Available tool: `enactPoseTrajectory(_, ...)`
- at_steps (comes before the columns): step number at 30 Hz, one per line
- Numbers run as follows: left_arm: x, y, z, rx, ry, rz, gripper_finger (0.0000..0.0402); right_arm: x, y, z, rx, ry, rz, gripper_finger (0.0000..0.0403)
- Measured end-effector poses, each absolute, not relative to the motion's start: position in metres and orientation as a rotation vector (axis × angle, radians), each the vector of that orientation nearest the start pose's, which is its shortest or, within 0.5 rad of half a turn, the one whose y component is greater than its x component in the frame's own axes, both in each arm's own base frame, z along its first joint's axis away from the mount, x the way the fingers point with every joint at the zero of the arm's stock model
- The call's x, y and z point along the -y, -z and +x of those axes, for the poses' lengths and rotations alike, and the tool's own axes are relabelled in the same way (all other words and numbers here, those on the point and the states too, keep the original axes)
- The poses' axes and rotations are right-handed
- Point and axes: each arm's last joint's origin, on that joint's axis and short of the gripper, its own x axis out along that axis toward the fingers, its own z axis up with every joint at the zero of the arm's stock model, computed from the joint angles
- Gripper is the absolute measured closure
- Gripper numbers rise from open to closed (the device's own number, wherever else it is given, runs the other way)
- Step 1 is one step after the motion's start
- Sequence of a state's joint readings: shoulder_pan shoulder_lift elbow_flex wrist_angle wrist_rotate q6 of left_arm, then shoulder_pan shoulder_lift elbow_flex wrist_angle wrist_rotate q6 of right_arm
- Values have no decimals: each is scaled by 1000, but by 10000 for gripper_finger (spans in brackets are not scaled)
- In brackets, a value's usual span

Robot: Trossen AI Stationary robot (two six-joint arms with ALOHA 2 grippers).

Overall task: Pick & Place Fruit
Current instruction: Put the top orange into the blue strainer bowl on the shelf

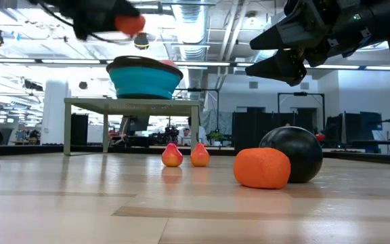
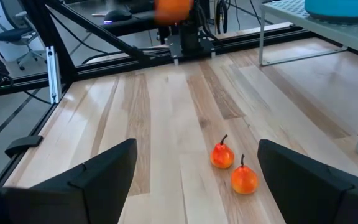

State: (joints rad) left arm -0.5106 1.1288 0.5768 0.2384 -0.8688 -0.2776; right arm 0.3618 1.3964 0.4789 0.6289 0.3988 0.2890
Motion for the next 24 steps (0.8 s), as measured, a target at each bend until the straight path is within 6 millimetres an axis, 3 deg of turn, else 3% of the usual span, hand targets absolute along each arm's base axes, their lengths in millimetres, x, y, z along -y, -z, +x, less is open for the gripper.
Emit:
enactPoseTrajectory(5, 54, -281, 185, -19, -653, -86, 204, -81, -179, 249, -259, 81, 186, 75)
enactPoseTrajectory(10, 10, -298, 173, 47, -863, -85, 207, -76, -179, 250, -257, 99, 200, 75)
enactPoseTrajectory(16, -35, -297, 169, 49, -1052, -90, 206, -73, -178, 251, -255, 116, 222, 75)
enactPoseTrajectory(24, -81, -276, 162, -37, -1104, -265, 207, -73, -178, 251, -256, 115, 221, 75)
